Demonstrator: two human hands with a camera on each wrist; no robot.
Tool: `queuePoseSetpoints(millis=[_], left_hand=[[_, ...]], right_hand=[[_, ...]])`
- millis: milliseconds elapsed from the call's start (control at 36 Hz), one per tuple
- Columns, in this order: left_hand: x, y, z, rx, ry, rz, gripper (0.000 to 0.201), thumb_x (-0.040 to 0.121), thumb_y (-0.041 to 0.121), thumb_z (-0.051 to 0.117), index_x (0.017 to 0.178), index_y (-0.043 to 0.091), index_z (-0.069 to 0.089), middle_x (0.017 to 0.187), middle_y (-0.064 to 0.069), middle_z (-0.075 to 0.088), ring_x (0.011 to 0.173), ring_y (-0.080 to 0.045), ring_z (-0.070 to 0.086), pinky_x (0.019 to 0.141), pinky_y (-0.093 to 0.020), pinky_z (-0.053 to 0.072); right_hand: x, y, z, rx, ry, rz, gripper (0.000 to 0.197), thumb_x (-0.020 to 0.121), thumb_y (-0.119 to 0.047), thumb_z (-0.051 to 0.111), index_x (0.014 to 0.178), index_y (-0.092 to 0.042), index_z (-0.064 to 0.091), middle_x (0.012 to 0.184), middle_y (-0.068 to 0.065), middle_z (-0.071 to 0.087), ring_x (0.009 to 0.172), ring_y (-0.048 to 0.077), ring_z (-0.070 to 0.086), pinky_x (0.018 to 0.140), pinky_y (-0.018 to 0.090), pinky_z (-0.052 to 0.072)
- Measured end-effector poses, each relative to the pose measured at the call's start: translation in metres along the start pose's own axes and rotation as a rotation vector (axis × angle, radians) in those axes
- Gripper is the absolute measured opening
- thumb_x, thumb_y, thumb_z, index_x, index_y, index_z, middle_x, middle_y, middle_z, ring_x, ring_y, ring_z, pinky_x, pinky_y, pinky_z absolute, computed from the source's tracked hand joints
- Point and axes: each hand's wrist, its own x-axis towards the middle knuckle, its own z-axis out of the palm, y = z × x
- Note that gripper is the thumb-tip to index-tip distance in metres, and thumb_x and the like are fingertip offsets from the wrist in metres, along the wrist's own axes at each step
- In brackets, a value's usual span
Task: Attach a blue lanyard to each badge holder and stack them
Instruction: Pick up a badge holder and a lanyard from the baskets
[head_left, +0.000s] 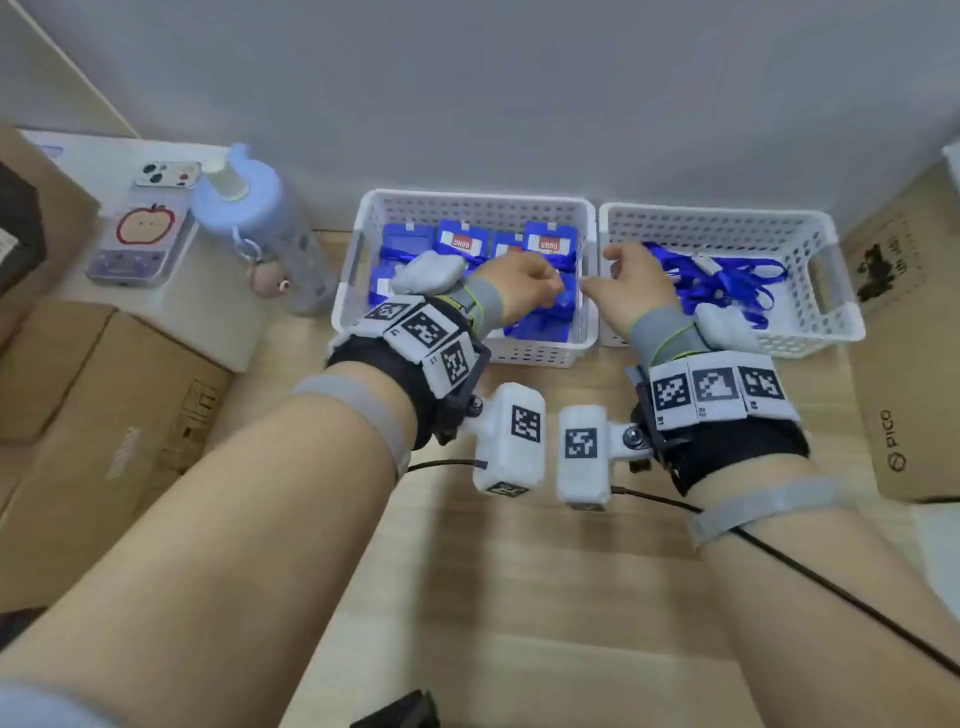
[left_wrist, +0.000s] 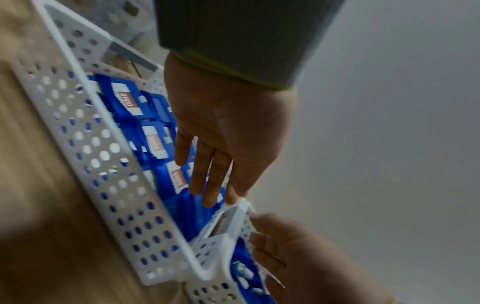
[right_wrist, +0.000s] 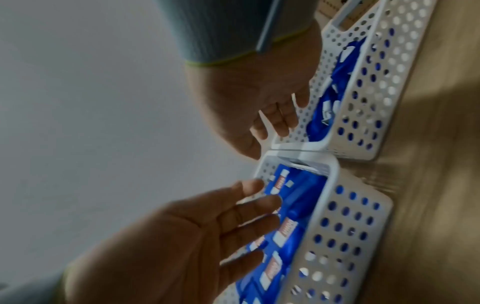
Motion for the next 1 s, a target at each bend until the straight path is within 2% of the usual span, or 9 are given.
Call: queuePoseSetpoints(millis=[111, 306, 389, 528, 639, 722, 833, 917, 1000], left_hand=[[-0.001, -0.019, 0.002, 0.141, -0.081, -0.095, 0.027, 0.093, 0.029, 0.053, 0.113, 0.013, 0.062, 0.103, 0.0, 0.059, 0.094, -0.012, 0.052, 0.078, -0.022, 0.041], [-0.008, -0.03, 0.001, 0.402, -0.147, -0.059, 0.025, 0.094, 0.017, 0.053, 0.116, 0.018, 0.064, 0.123, -0.001, 0.062, 0.115, -0.017, 0.055, 0.095, -0.024, 0.039], [-0.015, -0.034, 0.005, 0.419, -0.181, -0.063, 0.025, 0.094, 0.019, 0.053, 0.116, 0.019, 0.065, 0.12, 0.0, 0.063, 0.112, -0.016, 0.056, 0.091, -0.022, 0.039], [-0.039, -0.053, 0.012, 0.345, -0.274, -0.064, 0.029, 0.093, 0.026, 0.055, 0.119, 0.019, 0.063, 0.12, 0.003, 0.062, 0.098, -0.002, 0.049, 0.082, -0.011, 0.033], [-0.066, -0.067, 0.015, 0.372, -0.361, -0.098, 0.03, 0.091, 0.033, 0.056, 0.119, 0.026, 0.063, 0.113, 0.011, 0.06, 0.102, -0.002, 0.048, 0.095, -0.017, 0.032], [-0.09, -0.079, 0.018, 0.368, -0.444, -0.127, 0.029, 0.09, 0.034, 0.057, 0.118, 0.03, 0.063, 0.113, 0.011, 0.062, 0.103, -0.005, 0.052, 0.099, -0.021, 0.036], [-0.116, -0.088, 0.023, 0.371, -0.552, -0.146, 0.03, 0.09, 0.028, 0.059, 0.119, 0.026, 0.062, 0.099, 0.011, 0.059, 0.074, 0.005, 0.049, 0.058, 0.0, 0.043], [-0.137, -0.102, 0.029, 0.368, -0.638, -0.2, 0.026, 0.086, 0.028, 0.064, 0.112, 0.031, 0.064, 0.1, 0.011, 0.059, 0.094, -0.007, 0.053, 0.079, -0.028, 0.053], [-0.152, -0.111, 0.036, 0.377, -0.684, -0.207, 0.03, 0.085, 0.026, 0.066, 0.115, 0.027, 0.065, 0.103, 0.011, 0.06, 0.1, -0.004, 0.049, 0.06, -0.011, 0.047]], right_hand=[[0.003, 0.015, 0.009, -0.164, -0.105, 0.135, 0.056, 0.088, -0.031, 0.052, 0.137, -0.01, 0.033, 0.142, 0.011, 0.041, 0.131, 0.031, 0.038, 0.107, 0.039, 0.025], [-0.007, 0.022, 0.018, -0.269, -0.166, 0.169, 0.043, 0.092, -0.036, 0.045, 0.128, -0.013, 0.046, 0.13, 0.013, 0.053, 0.125, 0.033, 0.043, 0.109, 0.039, 0.02], [-0.015, 0.021, 0.019, -0.265, -0.184, 0.137, 0.036, 0.091, -0.031, 0.047, 0.12, -0.011, 0.054, 0.121, 0.013, 0.058, 0.112, 0.033, 0.052, 0.088, 0.032, 0.037], [-0.043, 0.022, 0.024, -0.352, -0.209, 0.104, 0.021, 0.09, -0.025, 0.048, 0.078, -0.008, 0.048, 0.079, 0.009, 0.051, 0.083, 0.029, 0.049, 0.059, 0.028, 0.032], [-0.068, 0.024, 0.028, -0.455, -0.258, 0.057, 0.017, 0.089, -0.027, 0.049, 0.087, -0.011, 0.044, 0.086, 0.007, 0.048, 0.078, 0.025, 0.045, 0.056, 0.028, 0.029], [-0.092, 0.026, 0.032, -0.483, -0.284, 0.051, 0.023, 0.088, -0.03, 0.052, 0.082, -0.01, 0.042, 0.071, 0.002, 0.045, 0.061, 0.02, 0.042, 0.049, 0.026, 0.025], [-0.117, 0.028, 0.04, -0.497, -0.355, 0.091, 0.027, 0.087, -0.034, 0.055, 0.077, -0.011, 0.044, 0.064, 0.0, 0.043, 0.055, 0.013, 0.041, 0.047, 0.025, 0.028], [-0.138, 0.032, 0.049, -0.481, -0.436, 0.14, 0.03, 0.085, -0.037, 0.056, 0.07, -0.013, 0.046, 0.063, 0.0, 0.051, 0.053, 0.015, 0.048, 0.05, 0.023, 0.037], [-0.155, 0.036, 0.056, -0.461, -0.481, 0.175, 0.028, 0.083, -0.034, 0.057, 0.069, -0.013, 0.046, 0.062, 0.002, 0.057, 0.056, 0.019, 0.056, 0.055, 0.027, 0.046]])
